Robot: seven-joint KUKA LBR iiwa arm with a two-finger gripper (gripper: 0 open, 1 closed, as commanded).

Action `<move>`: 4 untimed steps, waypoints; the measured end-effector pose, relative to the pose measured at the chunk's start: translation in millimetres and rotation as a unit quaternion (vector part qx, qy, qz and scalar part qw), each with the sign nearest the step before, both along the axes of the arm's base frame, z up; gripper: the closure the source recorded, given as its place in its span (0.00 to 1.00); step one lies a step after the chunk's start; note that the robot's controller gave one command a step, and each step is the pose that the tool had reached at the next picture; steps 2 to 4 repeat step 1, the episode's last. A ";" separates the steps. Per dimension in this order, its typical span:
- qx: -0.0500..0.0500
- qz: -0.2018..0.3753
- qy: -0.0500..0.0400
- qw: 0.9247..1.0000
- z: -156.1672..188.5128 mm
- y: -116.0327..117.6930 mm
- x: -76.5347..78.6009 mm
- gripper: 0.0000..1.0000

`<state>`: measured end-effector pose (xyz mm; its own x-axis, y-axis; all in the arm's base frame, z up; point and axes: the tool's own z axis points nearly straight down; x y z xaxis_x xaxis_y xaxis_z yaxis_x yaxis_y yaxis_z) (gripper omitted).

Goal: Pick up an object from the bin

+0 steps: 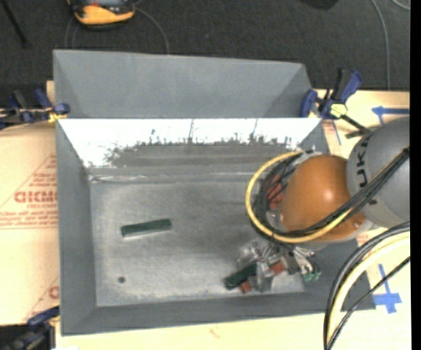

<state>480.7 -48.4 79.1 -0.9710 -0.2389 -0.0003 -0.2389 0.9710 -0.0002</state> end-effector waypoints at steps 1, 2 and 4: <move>0.000 -0.009 -0.001 1.000 134.2 25.6 -4.4 1.00; 0.000 -0.009 -0.001 1.000 134.2 25.6 -4.4 1.00; 0.000 -0.009 -0.001 1.000 134.2 25.6 -4.4 1.00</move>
Offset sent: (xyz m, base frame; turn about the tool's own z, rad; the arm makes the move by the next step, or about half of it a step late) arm 0.0000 0.0000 0.0000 0.0000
